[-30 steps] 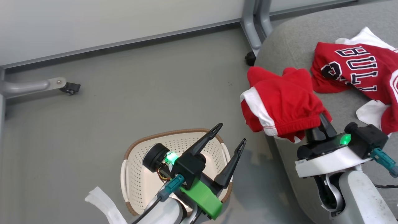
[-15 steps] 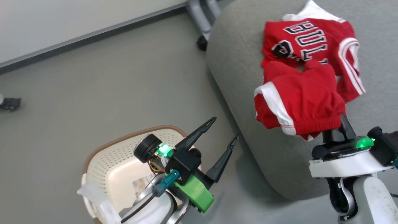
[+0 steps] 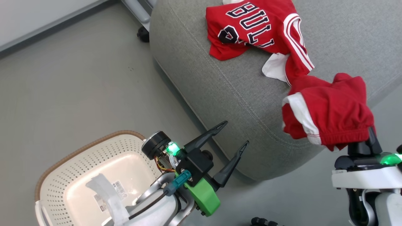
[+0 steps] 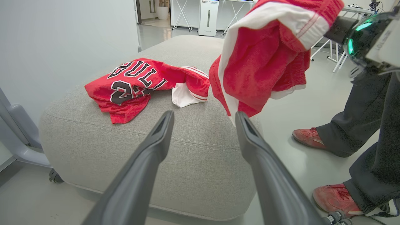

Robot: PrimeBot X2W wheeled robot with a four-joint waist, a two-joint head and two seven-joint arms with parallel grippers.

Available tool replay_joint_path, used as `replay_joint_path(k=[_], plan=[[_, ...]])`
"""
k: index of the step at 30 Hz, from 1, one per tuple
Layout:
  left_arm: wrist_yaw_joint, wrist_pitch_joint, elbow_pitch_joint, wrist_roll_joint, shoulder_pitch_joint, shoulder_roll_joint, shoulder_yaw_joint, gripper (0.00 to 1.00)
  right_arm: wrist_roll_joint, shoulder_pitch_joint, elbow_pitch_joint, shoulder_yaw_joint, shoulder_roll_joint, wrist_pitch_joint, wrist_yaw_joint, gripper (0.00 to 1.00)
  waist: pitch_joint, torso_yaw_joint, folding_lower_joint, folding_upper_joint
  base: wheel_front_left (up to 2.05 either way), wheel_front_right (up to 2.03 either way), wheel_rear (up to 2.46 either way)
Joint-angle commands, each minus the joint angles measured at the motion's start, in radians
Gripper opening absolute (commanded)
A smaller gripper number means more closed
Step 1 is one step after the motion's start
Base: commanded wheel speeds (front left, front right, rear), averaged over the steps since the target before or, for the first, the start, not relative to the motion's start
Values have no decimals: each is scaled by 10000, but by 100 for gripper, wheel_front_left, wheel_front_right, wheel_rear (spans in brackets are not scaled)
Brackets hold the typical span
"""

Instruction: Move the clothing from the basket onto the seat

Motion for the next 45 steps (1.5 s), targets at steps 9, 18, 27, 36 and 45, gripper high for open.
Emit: replay_joint_path(k=[9,18,27,36,45], plan=[[-54,331,82,253,-549,253,-117,100,30,-816,-386,-759,-146,-22,-11,0,1264,-208,0,0,2,2,2],[-17,535,-956,808,-1219,945,-4,100,547,-3652,352,-1875,-1536,-22,-11,0,3616,245,0,0,0,0,0],[-204,597,-1364,1191,-2053,1185,70,100,-73,-6026,2076,-2726,-2839,-22,-11,0,5107,1284,0,0,0,0,0],[-266,426,-1373,1283,-2566,1321,173,100,-318,-6630,3285,-2766,-2777,-22,-12,100,5601,1792,0,0,0,0,0],[389,-516,-797,413,-1962,684,802,100,-1039,-4004,2671,-2654,-1614,-22,-12,100,4226,2270,0,0,0,0,0]])
